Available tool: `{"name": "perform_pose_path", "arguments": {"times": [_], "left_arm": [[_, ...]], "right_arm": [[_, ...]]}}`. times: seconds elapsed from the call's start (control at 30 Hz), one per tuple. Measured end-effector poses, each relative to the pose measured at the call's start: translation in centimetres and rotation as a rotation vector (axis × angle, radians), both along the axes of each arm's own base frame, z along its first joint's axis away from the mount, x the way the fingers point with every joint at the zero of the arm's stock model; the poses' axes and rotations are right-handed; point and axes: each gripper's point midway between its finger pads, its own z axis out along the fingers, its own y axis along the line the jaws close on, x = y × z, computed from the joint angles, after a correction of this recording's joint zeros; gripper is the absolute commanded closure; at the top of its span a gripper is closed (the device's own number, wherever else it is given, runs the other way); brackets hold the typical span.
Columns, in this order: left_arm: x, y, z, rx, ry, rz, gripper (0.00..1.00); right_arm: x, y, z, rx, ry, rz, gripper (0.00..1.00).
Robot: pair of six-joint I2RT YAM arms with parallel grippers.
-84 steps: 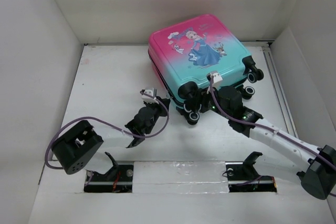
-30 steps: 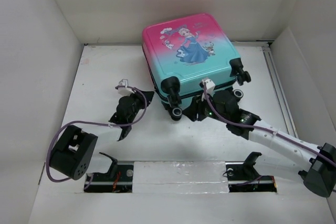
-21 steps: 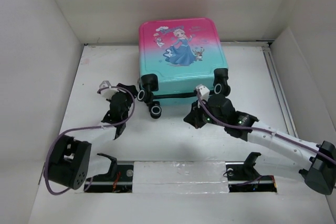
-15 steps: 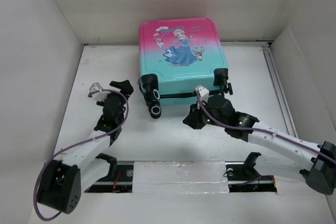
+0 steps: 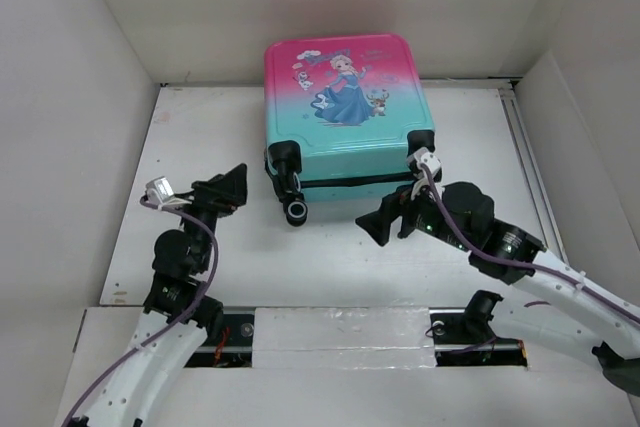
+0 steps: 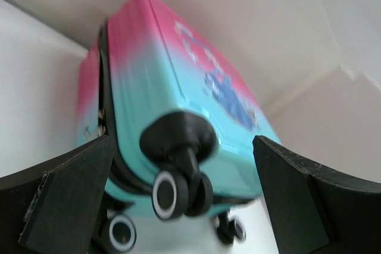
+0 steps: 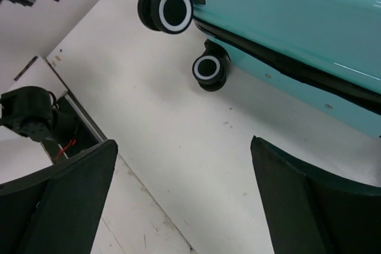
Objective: Pack the luggage
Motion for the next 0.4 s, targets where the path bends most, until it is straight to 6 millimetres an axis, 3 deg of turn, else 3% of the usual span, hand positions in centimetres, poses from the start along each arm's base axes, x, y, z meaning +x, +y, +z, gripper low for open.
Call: {"name": "perform_pose_path", "arguments": {"times": [0.13, 0.27, 0.4], "left_arm": [[-1.0, -2.2, -1.9, 0.062, 0.061, -0.135, 0.00], [-2.1, -3.3, -3.0, 0.088, 0.091, -0.215, 0.00], [-3.4, -3.9, -2.3, 0.086, 0.046, -0.271, 0.00]], "right_arm": [[-0.5, -0.2, -0.7, 0.014, 0.017, 0.003, 0.00], [-1.0, -0.3, -5.2, -0.040, 0.101, 0.006, 0.00], [-1.6, -0.6, -8.5, -0.085, 0.164, 0.005, 0.00]]}}
